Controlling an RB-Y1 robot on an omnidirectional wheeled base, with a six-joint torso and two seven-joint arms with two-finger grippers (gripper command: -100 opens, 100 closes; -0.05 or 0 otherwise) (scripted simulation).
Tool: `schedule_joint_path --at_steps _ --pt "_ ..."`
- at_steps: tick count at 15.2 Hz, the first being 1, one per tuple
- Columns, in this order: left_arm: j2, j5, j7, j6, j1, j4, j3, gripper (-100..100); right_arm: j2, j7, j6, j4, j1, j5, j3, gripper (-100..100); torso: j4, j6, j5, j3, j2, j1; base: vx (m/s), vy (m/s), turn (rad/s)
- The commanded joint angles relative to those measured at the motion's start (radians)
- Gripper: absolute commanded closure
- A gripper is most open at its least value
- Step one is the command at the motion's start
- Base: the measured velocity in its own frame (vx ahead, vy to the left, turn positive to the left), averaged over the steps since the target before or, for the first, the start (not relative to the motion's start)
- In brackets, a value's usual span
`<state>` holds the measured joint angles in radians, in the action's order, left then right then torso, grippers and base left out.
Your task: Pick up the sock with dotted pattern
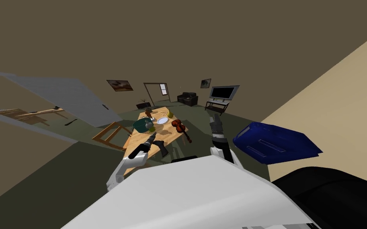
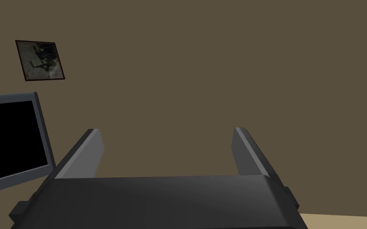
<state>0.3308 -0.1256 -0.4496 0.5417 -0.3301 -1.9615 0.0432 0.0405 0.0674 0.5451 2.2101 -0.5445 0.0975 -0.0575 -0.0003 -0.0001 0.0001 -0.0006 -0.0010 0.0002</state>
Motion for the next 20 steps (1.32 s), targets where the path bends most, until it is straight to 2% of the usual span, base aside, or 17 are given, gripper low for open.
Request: schedule_joint_path --at_steps 1,3,4,6,7,8,11,12,14,15,17,18,20 --pt "0.003 -0.011 -0.041 0.05 0.018 0.035 0.001 -100 0.0 0.0 0.0 0.0 0.0 0.0 0.0 0 0.0 0.0 0.0 0.0 0.0 0.0 0.011 0.008 -0.123" --pt "0.003 -0.011 -0.041 0.086 0.018 0.035 0.001 -100 0.0 0.0 0.0 0.0 0.0 0.0 0.0 0 0.0 0.0 0.0 0.0 0.0 0.0 0.012 0.01 -0.097" --pt "0.005 -0.022 -0.074 0.113 0.029 0.057 0.003 -100 0.0 0.0 0.0 0.0 0.0 0.0 0.0 0 0.0 0.0 0.0 0.0 0.0 0.0 0.015 0.008 -0.11" --pt "0.005 -0.022 -0.074 0.15 0.029 0.057 0.003 -100 0.0 0.0 0.0 0.0 0.0 0.0 0.0 0 0.0 0.0 0.0 0.0 0.0 0.0 0.012 0.009 -0.099" --pt "0.005 -0.022 -0.074 0.15 0.029 0.057 0.003 -100 0.0 0.0 0.0 0.0 0.0 0.0 0.0 0 0.0 0.0 0.0 0.0 0.0 0.0 0.005 0.006 -0.007" --pt "0.008 -0.033 -0.107 0.181 0.04 0.08 0.005 -100 0.0 0.0 0.0 0.0 0.0 0.0 0.0 0 0.0 0.0 0.0 0.0 0.0 0.0 0.008 0.004 -0.123" --pt "0.008 -0.033 -0.107 0.213 0.04 0.08 0.005 -100 0.0 0.0 0.0 0.0 0.0 0.0 0.0 0 0.0 0.0 0.0 0.0 0.0 0.0 0.008 0.008 -0.065" --pt "0.01 -0.043 -0.139 0.249 0.05 0.102 0.007 -100 0.0 0.0 0.0 0.0 0.0 0.0 0.0 0 0.0 0.0 0.0 0.0 0.0 0.0 0.008 0.004 -0.118" --pt "0.01 -0.043 -0.139 0.274 0.05 0.102 0.007 -100 0.0 0.0 0.0 0.0 0.0 0.0 0.0 0 0.0 0.0 0.0 0.0 0.0 0.0 0.01 0.008 -0.098" --pt "0.011 -0.054 -0.17 0.306 0.06 0.123 0.008 -100 0.0 0.0 0.0 0.0 0.0 0.0 0.0 0 0.0 0.0 0.0 0.0 0.0 0.0 0.011 0.01 -0.113" --pt "0.011 -0.054 -0.17 0.333 0.06 0.123 0.008 -100 0.0 0.0 0.0 0.0 0.0 0.0 0.0 0 0.0 0.0 0.0 0.0 0.0 0.0 0.01 0.01 -0.097" --pt "0.012 -0.063 -0.2 0.365 0.069 0.143 0.01 -100 0.0 0.0 0.0 0.0 0.0 0.0 0.0 0 0.0 0.0 0.0 0.0 0.0 0.0 0.01 0.007 -0.108" --pt "0.012 -0.063 -0.2 0.39 0.069 0.143 0.01 -100 0.0 0.0 0.0 0.0 0.0 0.0 0.0 0 0.0 0.0 0.0 0.0 0.0 0.0 0.009 0.009 -0.085"
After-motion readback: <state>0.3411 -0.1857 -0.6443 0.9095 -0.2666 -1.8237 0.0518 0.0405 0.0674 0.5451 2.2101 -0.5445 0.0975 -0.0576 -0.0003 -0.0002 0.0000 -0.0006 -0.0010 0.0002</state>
